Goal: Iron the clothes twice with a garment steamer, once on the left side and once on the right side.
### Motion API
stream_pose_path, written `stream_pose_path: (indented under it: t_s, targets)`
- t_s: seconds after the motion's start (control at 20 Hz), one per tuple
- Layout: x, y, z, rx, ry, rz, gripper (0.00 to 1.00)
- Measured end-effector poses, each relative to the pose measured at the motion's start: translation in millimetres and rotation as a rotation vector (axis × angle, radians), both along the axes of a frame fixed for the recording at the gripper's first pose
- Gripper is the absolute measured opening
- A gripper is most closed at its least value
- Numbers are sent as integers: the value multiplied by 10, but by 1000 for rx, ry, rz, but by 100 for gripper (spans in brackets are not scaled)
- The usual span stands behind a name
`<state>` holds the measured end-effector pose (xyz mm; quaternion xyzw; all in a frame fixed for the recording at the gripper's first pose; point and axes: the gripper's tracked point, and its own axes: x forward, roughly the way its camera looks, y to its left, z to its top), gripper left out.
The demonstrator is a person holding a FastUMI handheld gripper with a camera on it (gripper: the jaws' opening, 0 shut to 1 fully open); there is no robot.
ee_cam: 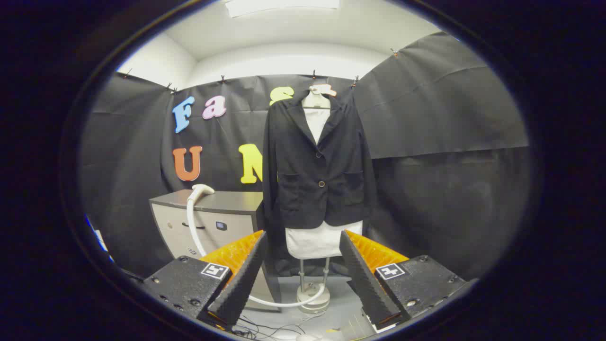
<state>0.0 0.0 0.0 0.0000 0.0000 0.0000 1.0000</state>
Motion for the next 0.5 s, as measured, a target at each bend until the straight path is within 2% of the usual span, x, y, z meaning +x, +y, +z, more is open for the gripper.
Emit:
stream_pose_path:
  t_s: [0.5]
  targets:
    - [80,76,-72,7,36,-16,98]
